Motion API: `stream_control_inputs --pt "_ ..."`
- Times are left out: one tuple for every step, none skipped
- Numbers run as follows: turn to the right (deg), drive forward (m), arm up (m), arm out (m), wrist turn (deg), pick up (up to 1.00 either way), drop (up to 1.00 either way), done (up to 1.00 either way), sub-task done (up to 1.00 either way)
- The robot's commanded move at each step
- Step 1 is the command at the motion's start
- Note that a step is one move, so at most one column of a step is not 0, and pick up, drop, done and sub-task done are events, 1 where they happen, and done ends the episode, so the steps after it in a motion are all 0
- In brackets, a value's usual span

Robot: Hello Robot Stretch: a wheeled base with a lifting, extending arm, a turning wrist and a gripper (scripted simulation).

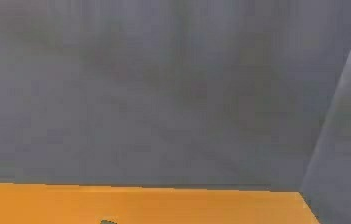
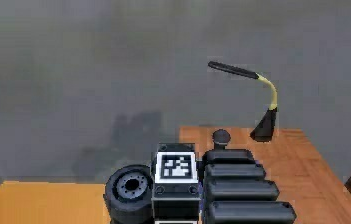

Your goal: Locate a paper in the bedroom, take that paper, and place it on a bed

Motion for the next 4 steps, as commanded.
stream_control_inputs --pt "-45.0 0.00 0.00 0.00 0.0 0.00 0.00 0.00 0.00" --pt "-3.0 0.00 0.00 0.00 0.0 0.00 0.00 0.00 0.00" --pt "0.0 0.10 0.00 0.00 0.0 0.00 0.00 0.00 0.00" --pt "-24.0 0.00 0.00 0.00 0.0 0.00 0.00 0.00 0.00"
